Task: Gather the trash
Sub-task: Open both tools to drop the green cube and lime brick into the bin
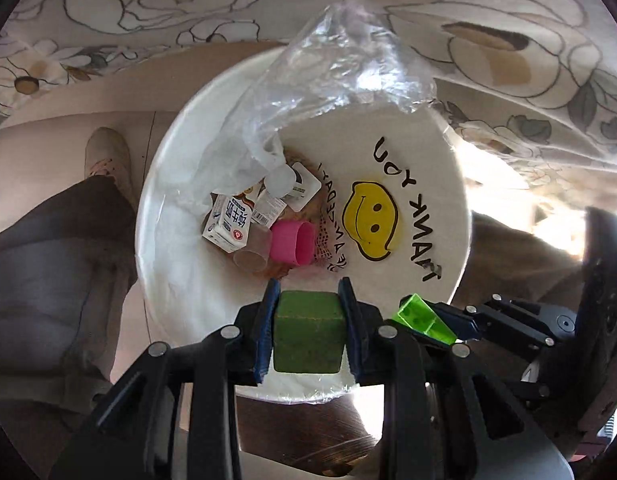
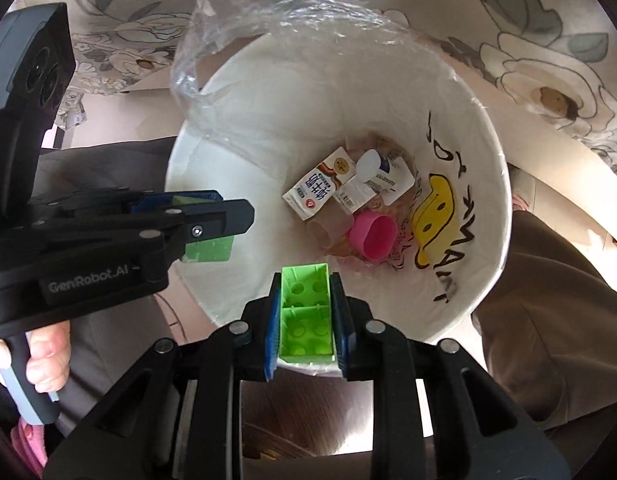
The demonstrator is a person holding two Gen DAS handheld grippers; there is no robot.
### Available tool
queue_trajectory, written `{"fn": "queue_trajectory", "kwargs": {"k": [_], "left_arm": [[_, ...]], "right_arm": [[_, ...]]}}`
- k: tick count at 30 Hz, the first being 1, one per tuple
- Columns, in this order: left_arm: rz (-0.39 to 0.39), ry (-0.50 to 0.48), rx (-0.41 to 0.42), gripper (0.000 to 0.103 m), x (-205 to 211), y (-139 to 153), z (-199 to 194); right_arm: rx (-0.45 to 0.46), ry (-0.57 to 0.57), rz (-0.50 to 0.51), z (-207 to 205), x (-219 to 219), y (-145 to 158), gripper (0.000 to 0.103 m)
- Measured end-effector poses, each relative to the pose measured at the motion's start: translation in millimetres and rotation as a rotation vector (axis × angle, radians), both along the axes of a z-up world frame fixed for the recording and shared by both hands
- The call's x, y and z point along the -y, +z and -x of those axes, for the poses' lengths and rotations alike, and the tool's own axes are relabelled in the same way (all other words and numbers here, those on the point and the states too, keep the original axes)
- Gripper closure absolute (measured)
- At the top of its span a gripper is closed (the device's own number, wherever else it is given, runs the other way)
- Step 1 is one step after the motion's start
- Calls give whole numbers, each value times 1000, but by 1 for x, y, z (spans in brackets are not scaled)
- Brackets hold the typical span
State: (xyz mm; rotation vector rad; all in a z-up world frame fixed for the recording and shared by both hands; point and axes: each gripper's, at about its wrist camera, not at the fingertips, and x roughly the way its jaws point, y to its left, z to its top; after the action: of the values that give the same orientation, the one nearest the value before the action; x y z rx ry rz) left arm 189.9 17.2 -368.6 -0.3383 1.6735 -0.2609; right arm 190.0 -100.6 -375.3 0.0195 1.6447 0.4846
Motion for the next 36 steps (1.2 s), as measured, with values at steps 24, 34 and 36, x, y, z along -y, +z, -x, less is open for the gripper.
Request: {"fn": "queue_trajectory", "kwargs": {"k": [24,34,36], "left_arm": [[-81,7,41,51,-5,4,-4],[-171,-3,217,51,-16,66,14],[-187,-5,257,51,-19,81,18]], "right_arm": [[45,3,54,-9,2,-14,54],[141,33,37,7,2,36,54],[164,34,21,11,3,49,54]]}}
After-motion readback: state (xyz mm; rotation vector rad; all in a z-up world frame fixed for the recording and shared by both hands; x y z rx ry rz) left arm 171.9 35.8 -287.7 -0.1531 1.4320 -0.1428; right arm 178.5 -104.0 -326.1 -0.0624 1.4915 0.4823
